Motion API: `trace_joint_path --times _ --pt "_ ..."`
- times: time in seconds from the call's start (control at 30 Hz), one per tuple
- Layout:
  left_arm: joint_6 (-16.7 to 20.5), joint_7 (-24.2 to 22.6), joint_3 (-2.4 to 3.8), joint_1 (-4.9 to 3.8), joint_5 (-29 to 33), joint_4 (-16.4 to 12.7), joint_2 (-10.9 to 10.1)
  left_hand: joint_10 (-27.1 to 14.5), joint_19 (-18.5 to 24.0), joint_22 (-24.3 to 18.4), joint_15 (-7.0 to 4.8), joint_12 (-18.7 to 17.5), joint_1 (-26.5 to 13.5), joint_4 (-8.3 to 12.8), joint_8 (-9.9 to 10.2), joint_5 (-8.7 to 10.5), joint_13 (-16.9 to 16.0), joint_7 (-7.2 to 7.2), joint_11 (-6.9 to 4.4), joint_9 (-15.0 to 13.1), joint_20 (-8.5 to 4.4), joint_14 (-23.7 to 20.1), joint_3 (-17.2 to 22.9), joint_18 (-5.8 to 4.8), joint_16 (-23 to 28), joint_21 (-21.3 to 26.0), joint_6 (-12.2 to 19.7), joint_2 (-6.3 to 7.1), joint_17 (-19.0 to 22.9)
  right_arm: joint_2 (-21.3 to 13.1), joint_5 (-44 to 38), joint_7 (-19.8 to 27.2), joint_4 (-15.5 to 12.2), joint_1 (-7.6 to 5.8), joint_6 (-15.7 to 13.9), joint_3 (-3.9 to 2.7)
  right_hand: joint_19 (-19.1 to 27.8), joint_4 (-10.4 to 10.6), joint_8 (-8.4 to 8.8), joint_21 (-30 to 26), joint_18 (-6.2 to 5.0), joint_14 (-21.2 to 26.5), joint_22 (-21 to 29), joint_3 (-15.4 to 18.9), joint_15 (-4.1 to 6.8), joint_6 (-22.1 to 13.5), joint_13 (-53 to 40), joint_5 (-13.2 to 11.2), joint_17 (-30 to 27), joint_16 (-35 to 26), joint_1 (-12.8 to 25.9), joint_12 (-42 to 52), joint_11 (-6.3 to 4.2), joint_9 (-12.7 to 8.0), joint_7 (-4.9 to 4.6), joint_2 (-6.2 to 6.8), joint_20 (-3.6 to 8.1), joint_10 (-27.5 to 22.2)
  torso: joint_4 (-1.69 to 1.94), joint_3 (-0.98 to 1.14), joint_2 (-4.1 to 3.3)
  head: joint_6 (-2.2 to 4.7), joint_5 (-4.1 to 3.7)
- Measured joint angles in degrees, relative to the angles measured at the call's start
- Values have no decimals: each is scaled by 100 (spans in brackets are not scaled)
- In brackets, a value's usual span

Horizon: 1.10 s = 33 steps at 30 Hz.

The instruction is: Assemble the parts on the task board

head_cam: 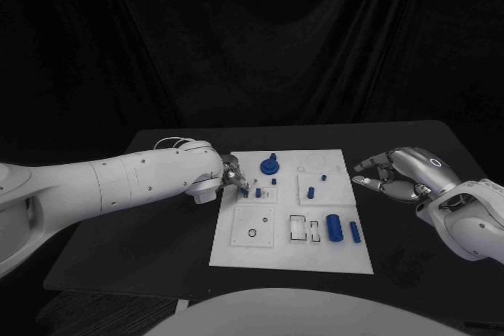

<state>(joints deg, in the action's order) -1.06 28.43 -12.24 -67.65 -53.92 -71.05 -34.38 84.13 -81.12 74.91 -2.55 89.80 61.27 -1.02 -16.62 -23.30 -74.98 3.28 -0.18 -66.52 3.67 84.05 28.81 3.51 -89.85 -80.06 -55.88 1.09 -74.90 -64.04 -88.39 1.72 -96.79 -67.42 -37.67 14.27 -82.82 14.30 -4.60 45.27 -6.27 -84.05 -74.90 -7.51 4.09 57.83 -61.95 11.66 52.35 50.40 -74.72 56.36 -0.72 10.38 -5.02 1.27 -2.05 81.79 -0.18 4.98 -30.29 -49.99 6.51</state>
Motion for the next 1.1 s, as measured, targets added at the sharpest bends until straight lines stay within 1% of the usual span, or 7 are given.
trace_joint_path --times 0.37,0.7,1.1 --pt "-8 -12 4 24 0 -57 -67 0 0 0 0 0 0 0 4 0 0 -11 0 12 0 0 0 0 0 0 11 1 0 15 0 0 22 10 4 0 0 0 0 0 0 0 -4 0 0 0 0 0 1 0 0 0 0 -4 0 0 0 0 -2 3 -2 0 13" --pt "-13 -21 4 33 2 -110 -103 0 0 0 0 0 -8 0 16 1 0 -9 0 15 0 0 0 0 0 0 11 9 0 49 0 -8 53 16 4 0 0 0 0 0 0 0 -4 0 0 0 -1 0 -5 0 0 0 0 -4 0 0 0 0 -1 4 -2 0 42" --pt "-31 -19 3 45 0 -192 -141 0 0 0 0 0 -7 0 21 3 0 1 0 15 0 0 0 0 0 0 20 7 0 64 0 -14 70 19 6 0 0 0 0 -24 0 0 -3 0 0 0 8 0 -5 0 0 0 0 -4 0 0 0 0 -1 3 -3 0 55"
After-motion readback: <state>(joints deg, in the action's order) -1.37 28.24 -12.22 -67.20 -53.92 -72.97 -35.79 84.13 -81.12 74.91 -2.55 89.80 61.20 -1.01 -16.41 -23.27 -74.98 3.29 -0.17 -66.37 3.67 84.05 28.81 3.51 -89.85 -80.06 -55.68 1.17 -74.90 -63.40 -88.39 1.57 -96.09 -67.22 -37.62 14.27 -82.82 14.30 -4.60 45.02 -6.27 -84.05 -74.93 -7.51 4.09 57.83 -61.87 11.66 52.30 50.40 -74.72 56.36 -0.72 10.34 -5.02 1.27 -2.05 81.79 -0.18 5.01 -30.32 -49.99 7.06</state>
